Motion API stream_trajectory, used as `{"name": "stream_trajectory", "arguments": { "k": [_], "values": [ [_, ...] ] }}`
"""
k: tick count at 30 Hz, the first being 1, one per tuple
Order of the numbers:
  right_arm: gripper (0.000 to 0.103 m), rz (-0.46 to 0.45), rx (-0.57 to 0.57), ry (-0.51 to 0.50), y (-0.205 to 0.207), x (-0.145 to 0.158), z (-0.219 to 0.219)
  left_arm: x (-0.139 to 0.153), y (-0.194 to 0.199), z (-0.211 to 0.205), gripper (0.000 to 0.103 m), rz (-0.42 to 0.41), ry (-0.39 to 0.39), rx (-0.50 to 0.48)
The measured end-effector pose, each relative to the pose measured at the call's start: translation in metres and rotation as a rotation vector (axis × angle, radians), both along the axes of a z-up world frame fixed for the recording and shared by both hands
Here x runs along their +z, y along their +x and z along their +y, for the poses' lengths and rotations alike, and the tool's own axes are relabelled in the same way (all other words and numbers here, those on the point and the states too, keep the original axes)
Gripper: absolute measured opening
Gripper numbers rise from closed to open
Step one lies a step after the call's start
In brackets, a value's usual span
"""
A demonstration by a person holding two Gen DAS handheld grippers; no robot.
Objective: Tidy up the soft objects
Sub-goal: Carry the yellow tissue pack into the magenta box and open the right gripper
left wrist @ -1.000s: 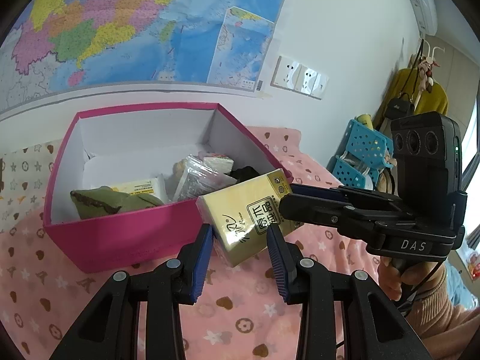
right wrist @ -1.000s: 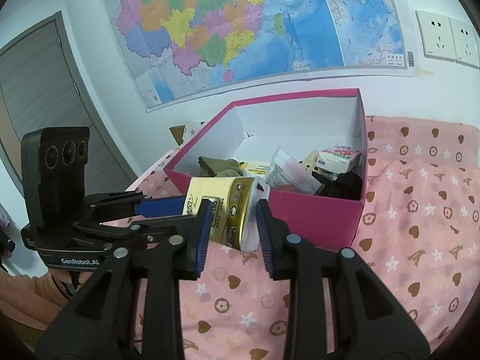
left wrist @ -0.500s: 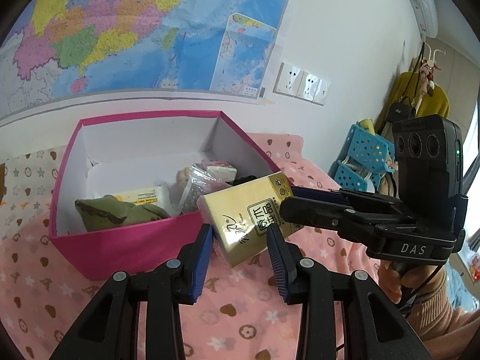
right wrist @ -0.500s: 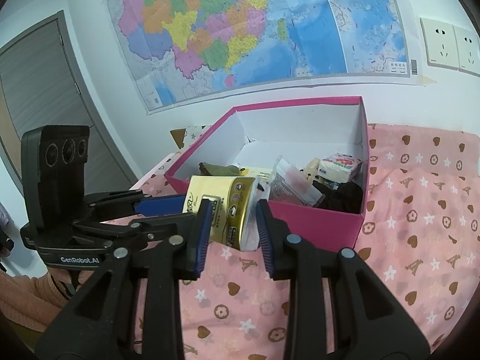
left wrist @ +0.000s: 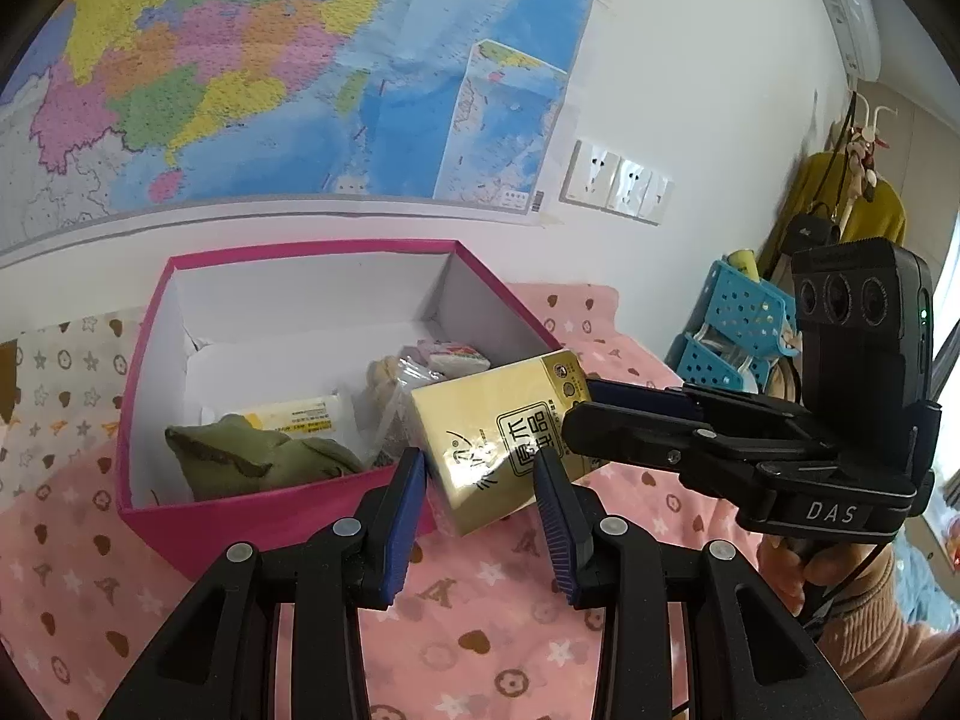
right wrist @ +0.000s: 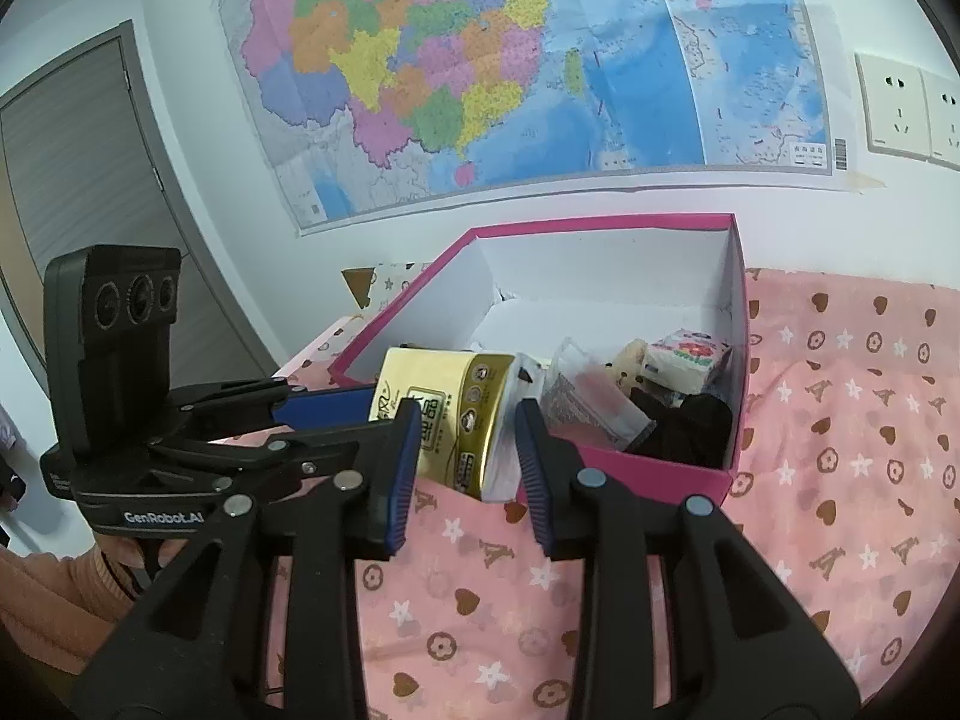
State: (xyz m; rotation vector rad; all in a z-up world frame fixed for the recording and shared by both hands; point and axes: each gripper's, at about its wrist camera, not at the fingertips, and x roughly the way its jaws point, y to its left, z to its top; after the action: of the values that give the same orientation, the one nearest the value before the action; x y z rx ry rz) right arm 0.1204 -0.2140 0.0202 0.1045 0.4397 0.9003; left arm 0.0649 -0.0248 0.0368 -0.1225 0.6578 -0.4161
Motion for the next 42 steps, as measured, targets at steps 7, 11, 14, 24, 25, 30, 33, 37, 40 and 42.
{"name": "stream_trajectory", "arguments": {
  "k": [7, 11, 14, 24, 25, 30, 33, 37, 40, 42],
  "values": [
    [0.035, 0.004, 0.000, 0.002, 0.005, 0.001, 0.002, 0.000, 0.002, 0.002, 0.036, 0.000, -0.001, 0.003],
    [0.035, 0.005, -0.005, 0.003, 0.010, 0.002, 0.002, 0.001, 0.007, 0.003, 0.036, 0.002, 0.001, 0.003],
    [0.035, 0.007, -0.009, 0.004, 0.011, 0.002, 0.001, 0.001, 0.010, 0.002, 0.036, 0.002, 0.004, 0.002],
    [0.035, 0.010, -0.014, 0.002, 0.015, 0.001, 0.001, 0.000, 0.017, 0.001, 0.036, 0.009, 0.003, 0.004],
    [0.035, 0.011, -0.013, 0.004, 0.015, 0.001, 0.001, 0.000, 0.018, 0.001, 0.036, 0.009, 0.003, 0.004],
    [0.035, 0.012, -0.014, 0.002, 0.016, 0.001, 0.002, -0.001, 0.022, 0.002, 0.036, 0.007, 0.003, 0.011],
    [0.035, 0.016, -0.015, 0.002, 0.018, 0.001, 0.002, -0.002, 0.024, 0.002, 0.036, 0.010, -0.003, 0.014],
    [0.035, 0.013, -0.018, 0.003, 0.018, 0.001, 0.002, -0.003, 0.026, 0.002, 0.036, 0.014, -0.001, 0.015],
    [0.035, 0.017, -0.020, 0.008, 0.021, 0.001, 0.002, -0.003, 0.028, 0.002, 0.036, 0.017, -0.006, 0.016],
    [0.035, 0.017, -0.022, 0.007, 0.022, 0.001, 0.002, -0.004, 0.030, 0.002, 0.036, 0.020, -0.005, 0.017]
  ]
}}
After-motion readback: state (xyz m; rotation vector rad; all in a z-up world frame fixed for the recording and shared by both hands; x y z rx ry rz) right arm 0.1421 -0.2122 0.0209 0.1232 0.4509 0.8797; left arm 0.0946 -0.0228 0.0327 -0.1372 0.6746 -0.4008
